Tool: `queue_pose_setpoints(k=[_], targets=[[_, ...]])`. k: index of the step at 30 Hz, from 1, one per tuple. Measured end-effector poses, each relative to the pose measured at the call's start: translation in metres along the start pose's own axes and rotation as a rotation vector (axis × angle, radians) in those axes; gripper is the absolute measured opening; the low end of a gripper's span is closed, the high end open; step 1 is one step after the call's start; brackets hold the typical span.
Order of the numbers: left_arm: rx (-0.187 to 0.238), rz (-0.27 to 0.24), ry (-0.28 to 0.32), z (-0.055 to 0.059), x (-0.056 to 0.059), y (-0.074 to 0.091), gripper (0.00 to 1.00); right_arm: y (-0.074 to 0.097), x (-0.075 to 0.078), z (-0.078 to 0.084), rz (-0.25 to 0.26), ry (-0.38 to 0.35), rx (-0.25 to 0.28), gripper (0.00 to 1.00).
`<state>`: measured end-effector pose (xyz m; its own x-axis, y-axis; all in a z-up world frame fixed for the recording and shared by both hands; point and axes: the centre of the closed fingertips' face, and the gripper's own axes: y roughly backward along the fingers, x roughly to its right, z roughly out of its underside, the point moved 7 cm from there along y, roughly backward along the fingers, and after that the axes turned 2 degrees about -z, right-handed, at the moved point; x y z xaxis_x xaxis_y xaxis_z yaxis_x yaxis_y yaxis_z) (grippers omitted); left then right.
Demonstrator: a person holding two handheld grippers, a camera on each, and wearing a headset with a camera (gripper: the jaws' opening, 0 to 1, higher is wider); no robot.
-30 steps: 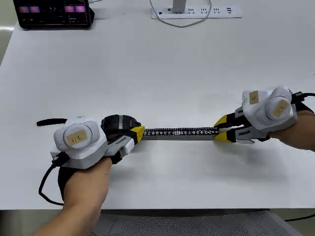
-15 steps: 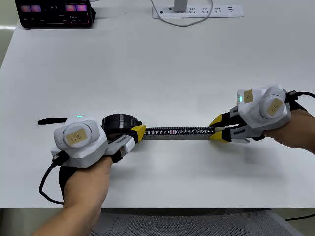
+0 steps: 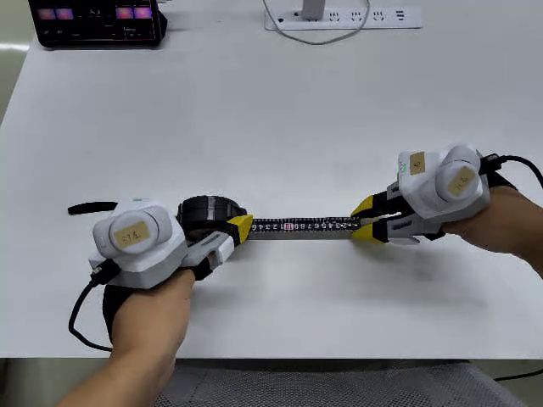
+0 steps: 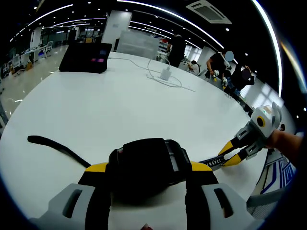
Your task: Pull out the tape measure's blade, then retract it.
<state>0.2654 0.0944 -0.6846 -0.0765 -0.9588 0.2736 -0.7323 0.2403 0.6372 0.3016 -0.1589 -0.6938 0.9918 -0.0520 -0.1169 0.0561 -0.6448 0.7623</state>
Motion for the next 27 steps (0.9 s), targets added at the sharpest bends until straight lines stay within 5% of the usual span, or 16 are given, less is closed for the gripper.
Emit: queue_pose_setpoints(k=[27], targets=[[0.004, 0.020, 0.017, 0.000, -0.001, 0.002, 0.58, -0.020, 0.001, -0.025, -0.027, 0.006, 0.043, 0.11]])
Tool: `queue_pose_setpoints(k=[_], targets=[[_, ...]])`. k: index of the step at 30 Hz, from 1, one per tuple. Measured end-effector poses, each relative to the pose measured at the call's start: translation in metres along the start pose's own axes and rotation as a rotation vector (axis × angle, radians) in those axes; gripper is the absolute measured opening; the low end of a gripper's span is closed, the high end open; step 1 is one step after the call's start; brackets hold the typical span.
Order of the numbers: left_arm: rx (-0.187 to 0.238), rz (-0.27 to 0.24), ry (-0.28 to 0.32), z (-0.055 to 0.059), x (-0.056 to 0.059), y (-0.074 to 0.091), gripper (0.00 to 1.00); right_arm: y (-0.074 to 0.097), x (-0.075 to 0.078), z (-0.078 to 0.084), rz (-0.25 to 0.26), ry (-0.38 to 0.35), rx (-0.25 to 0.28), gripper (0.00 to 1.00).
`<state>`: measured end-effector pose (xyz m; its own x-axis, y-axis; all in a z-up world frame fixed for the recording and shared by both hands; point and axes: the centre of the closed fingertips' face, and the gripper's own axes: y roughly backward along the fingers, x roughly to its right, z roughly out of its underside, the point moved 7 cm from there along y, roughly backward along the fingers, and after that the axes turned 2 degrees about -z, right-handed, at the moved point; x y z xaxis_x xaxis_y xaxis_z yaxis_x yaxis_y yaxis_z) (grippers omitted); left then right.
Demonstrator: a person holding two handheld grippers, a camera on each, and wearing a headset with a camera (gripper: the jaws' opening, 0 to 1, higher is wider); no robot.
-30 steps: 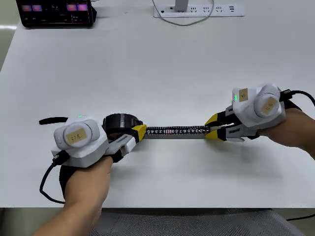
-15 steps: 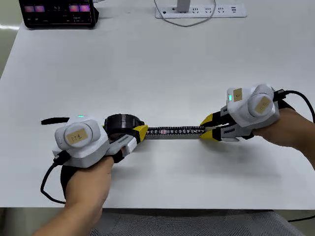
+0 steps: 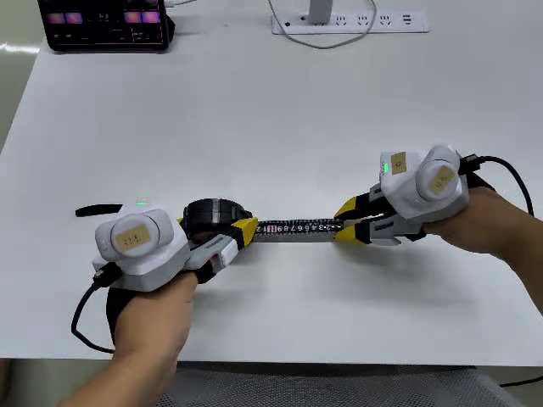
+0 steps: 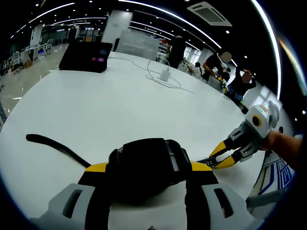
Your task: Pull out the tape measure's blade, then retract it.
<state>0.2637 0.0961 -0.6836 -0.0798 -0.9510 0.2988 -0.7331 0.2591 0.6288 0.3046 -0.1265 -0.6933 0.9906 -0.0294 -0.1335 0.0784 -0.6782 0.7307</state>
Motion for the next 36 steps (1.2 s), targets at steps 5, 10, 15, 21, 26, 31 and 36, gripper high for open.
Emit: queue_pose_setpoints(k=[5, 10, 15, 21, 26, 31, 36], targets=[[-0.001, 0.001, 0.002, 0.000, 0.000, 0.000, 0.58, -0.005, -0.001, -0.005, -0.006, 0.002, 0.010, 0.11], [-0.001, 0.003, 0.003, 0.000, 0.000, 0.000, 0.58, -0.009, 0.000, -0.008, -0.011, 0.003, 0.018, 0.11], [0.000, 0.004, 0.003, 0.000, 0.000, 0.000, 0.58, -0.014, 0.001, -0.011, -0.019, 0.004, 0.026, 0.11], [0.000, 0.006, 0.007, 0.000, 0.000, -0.001, 0.59, -0.021, 0.003, -0.016, -0.026, 0.003, 0.041, 0.11], [0.001, 0.007, 0.010, 0.000, 0.000, -0.001, 0.59, -0.026, 0.004, -0.020, -0.032, 0.006, 0.049, 0.11], [0.001, 0.010, 0.016, 0.000, -0.001, -0.001, 0.59, -0.030, 0.004, -0.023, -0.036, 0.009, 0.059, 0.11], [0.001, 0.010, 0.015, -0.001, 0.000, -0.001, 0.59, -0.035, 0.004, -0.028, -0.039, 0.011, 0.067, 0.11]])
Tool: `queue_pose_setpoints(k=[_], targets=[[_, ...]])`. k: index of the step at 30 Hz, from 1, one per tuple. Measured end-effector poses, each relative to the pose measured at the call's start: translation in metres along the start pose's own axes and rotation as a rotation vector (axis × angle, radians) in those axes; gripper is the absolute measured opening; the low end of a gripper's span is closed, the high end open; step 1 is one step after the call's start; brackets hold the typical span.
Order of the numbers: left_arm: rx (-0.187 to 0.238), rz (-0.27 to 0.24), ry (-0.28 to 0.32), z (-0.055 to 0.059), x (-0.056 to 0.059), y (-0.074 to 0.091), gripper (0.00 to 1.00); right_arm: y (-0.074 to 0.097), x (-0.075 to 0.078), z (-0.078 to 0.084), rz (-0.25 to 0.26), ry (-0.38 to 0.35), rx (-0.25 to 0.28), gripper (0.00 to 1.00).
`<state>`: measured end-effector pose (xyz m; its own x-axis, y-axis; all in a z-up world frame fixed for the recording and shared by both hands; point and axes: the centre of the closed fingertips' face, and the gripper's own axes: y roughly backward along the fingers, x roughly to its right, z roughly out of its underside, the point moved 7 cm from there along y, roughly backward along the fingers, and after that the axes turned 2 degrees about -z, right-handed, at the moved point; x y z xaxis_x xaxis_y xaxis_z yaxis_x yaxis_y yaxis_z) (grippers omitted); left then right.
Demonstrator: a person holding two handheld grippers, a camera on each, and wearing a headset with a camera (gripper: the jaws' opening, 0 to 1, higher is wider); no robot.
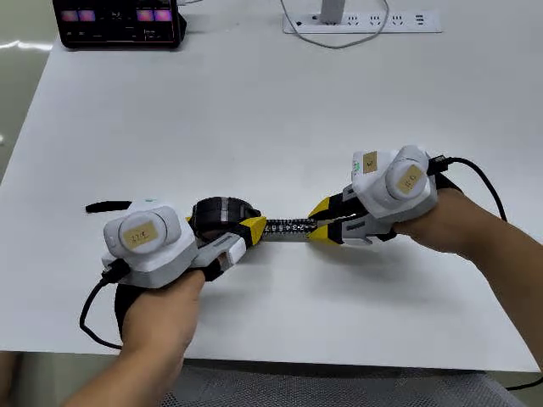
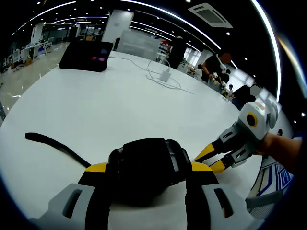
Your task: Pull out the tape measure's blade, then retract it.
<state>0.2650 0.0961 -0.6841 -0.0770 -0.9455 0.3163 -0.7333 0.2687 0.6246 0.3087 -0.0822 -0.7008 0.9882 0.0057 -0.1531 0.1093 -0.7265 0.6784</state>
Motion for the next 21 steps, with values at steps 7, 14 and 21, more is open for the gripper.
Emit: queue_pose_setpoints(k=[7, 14, 21], targets=[[0.001, 0.002, 0.003, 0.000, 0.001, 0.001, 0.59, -0.005, 0.000, -0.004, -0.005, -0.001, 0.012, 0.11], [0.004, 0.004, 0.014, 0.000, 0.000, 0.001, 0.59, -0.011, -0.001, -0.010, -0.008, -0.001, 0.025, 0.12], [0.005, 0.005, 0.013, 0.000, 0.000, 0.001, 0.59, -0.018, -0.001, -0.017, -0.014, 0.003, 0.030, 0.12]])
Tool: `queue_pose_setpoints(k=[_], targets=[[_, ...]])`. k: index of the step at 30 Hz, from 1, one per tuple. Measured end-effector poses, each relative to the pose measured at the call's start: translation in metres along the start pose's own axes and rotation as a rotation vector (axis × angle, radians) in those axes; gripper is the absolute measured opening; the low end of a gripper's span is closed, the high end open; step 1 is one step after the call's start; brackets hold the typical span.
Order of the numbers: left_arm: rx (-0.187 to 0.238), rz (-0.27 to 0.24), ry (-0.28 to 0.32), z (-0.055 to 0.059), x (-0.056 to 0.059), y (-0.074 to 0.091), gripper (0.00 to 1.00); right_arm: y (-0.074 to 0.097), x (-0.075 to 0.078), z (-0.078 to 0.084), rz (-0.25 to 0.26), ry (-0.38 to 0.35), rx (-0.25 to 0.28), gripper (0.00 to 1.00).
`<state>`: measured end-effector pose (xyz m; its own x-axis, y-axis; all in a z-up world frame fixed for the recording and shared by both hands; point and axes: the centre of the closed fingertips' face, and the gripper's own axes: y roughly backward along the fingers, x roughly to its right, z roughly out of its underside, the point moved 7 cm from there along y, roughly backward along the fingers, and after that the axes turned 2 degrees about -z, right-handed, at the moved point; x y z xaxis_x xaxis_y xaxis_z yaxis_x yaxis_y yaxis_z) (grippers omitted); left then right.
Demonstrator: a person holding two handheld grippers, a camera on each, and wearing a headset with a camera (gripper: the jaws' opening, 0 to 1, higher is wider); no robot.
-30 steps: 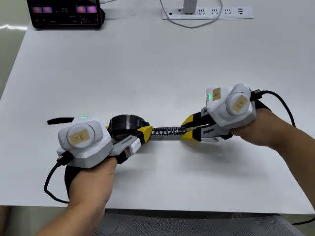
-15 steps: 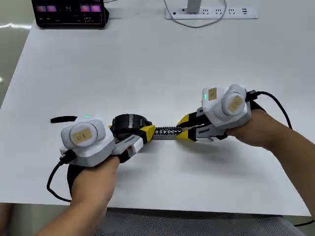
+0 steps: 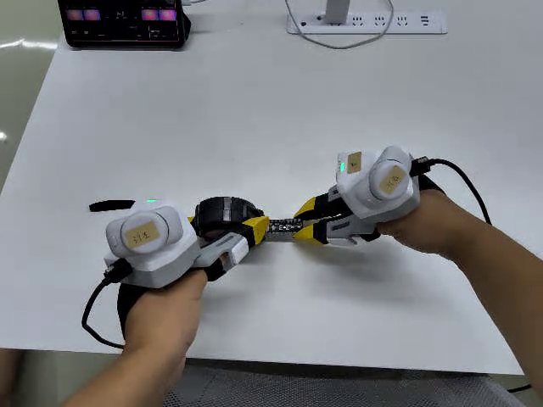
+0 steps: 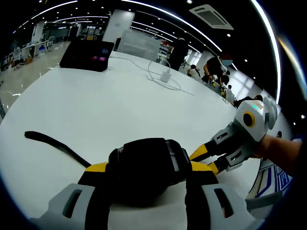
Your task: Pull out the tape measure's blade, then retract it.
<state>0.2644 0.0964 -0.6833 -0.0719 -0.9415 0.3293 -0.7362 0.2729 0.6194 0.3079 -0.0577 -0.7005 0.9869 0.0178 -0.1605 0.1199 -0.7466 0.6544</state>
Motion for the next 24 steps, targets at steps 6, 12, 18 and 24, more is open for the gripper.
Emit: queue_pose_setpoints(k=[6, 12, 18, 24], targets=[[-0.002, 0.000, -0.004, 0.000, 0.000, -0.001, 0.59, -0.008, -0.001, -0.005, -0.007, 0.002, 0.007, 0.12], [-0.003, 0.001, -0.003, 0.000, -0.001, -0.001, 0.59, -0.013, 0.000, -0.009, -0.014, 0.001, 0.016, 0.12], [-0.004, 0.000, -0.004, 0.001, -0.001, -0.001, 0.59, -0.019, 0.000, -0.012, -0.015, -0.001, 0.025, 0.12], [-0.004, -0.001, -0.007, 0.001, -0.001, -0.002, 0.59, -0.024, -0.001, -0.015, -0.015, -0.003, 0.033, 0.12]])
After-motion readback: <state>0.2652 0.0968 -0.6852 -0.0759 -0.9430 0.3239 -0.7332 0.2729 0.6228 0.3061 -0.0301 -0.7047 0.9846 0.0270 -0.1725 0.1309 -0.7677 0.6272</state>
